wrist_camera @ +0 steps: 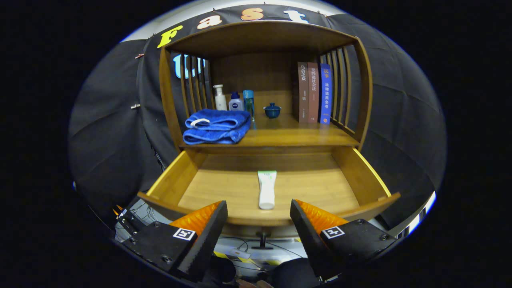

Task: Pull open the drawer, take out the items inside it, and place them on the countertop above the cabinet.

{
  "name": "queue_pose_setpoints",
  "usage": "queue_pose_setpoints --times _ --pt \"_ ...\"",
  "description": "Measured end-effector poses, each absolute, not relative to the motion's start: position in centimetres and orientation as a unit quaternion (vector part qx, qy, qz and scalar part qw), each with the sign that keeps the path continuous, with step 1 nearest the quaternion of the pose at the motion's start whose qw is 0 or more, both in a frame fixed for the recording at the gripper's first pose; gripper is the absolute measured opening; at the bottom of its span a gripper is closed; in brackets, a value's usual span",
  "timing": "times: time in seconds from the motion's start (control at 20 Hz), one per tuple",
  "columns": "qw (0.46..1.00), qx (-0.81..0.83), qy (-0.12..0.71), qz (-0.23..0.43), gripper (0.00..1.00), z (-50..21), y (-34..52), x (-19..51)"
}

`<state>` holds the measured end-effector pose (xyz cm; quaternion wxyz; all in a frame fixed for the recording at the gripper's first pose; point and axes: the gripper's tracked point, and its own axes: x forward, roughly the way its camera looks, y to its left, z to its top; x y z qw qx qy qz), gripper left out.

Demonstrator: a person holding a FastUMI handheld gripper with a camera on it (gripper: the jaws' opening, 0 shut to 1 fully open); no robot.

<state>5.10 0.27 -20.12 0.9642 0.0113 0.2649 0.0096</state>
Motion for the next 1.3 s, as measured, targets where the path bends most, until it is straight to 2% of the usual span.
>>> queue_pose_setpoints --times 0.25,0.55,0.85,1.3 --pt "0.951 0.041 0.305 0.002 0.99 -20.5 0.0 11.8" --pt "0.908 0.027 0.417 -0.011 1.00 -26.0 -0.9 17.2" --pt "0.859 0.015 0.511 -0.032 0.99 -30.5 -1.6 18.8" --pt "0.811 0.024 0.582 -0.046 0.99 -35.1 -2.1 19.3"
